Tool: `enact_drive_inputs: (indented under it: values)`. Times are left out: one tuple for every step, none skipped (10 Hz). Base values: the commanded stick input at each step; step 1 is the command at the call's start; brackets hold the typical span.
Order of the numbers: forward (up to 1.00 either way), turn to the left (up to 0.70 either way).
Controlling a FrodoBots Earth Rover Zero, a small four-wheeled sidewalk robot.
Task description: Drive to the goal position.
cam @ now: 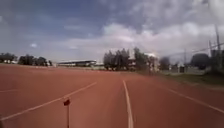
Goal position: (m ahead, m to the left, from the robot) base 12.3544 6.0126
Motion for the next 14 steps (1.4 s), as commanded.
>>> enact_drive_inputs:
  values:
    - [0.7, 0.0]
    - [0.7, 0.0]
    - [0.7, 0.0]
    - [0.7, 0.0]
    - [0.7, 0.0]
    - [0.7, 0.0]
    - [0.7, 0.0]
    - [0.7, 0.0]
    - [0.7, 0.0]
    - [0.7, 0.0]
    - [0.7, 0.0]
    - [0.7, 0.0]
    - [0.7, 0.0]
    - [0.7, 0.0]
